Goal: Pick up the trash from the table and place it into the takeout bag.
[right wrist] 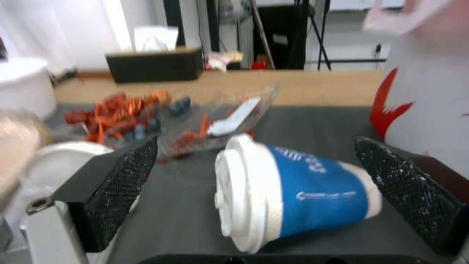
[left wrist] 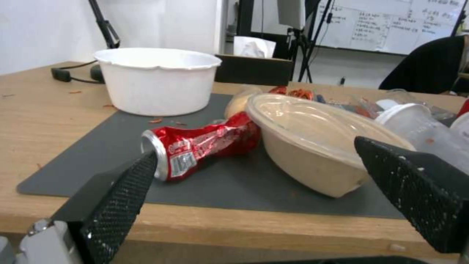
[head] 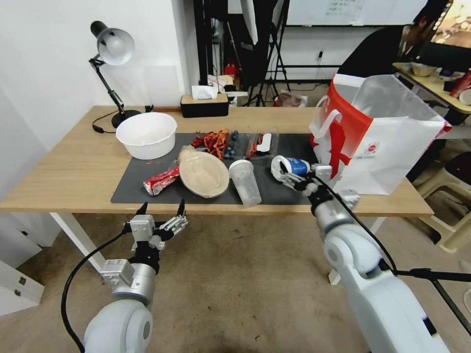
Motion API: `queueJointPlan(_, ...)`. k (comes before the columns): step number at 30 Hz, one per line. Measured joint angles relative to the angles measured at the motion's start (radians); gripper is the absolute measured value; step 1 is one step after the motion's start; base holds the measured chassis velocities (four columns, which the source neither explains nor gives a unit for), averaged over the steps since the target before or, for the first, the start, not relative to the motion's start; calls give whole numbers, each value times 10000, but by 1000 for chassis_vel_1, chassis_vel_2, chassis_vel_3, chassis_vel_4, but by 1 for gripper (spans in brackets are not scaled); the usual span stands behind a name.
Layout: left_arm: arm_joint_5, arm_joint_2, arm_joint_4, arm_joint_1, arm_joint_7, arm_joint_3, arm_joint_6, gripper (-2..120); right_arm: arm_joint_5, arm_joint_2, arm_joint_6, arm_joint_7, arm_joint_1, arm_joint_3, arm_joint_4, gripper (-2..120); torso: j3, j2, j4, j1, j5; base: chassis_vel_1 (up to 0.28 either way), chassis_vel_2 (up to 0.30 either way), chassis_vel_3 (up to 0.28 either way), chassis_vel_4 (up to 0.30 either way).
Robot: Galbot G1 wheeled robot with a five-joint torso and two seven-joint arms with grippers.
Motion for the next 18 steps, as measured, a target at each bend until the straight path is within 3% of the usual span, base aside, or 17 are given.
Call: queueJointPlan(18, 64, -41, 216, 25, -67, -95, -303, 100, -266, -12, -1908, 629, 1654, -1064, -1148, 100, 0, 0, -2, 0, 0, 0, 0, 0, 0)
